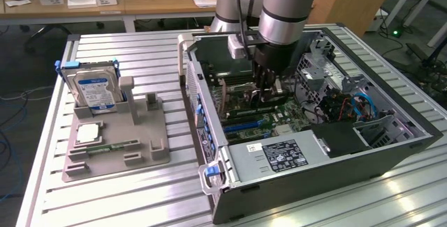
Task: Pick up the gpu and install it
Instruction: 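Insert the gpu into the slot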
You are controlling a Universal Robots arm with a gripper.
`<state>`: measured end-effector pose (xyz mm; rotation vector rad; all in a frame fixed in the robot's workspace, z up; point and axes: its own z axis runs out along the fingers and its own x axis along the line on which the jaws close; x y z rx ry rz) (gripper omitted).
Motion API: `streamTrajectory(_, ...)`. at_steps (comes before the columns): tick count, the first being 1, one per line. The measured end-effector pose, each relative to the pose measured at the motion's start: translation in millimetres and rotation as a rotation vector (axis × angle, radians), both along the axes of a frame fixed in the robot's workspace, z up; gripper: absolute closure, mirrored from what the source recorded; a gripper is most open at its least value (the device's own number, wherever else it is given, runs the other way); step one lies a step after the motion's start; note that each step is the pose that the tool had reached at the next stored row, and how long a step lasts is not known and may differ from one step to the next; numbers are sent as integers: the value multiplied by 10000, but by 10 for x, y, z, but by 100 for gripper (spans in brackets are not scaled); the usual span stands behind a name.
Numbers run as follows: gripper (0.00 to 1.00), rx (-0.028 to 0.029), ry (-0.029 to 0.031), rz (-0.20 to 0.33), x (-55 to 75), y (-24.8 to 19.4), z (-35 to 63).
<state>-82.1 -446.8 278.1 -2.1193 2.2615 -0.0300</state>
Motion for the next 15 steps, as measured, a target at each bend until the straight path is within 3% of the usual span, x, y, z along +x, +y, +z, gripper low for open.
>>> streamTrajectory(3,72,1,0,-1,-6,-36,-36)
streamTrajectory(10,72,-1,6,-1,-97,-50,-118)
streamTrajectory(15,72,-2,6,-2,-108,-114,-158)
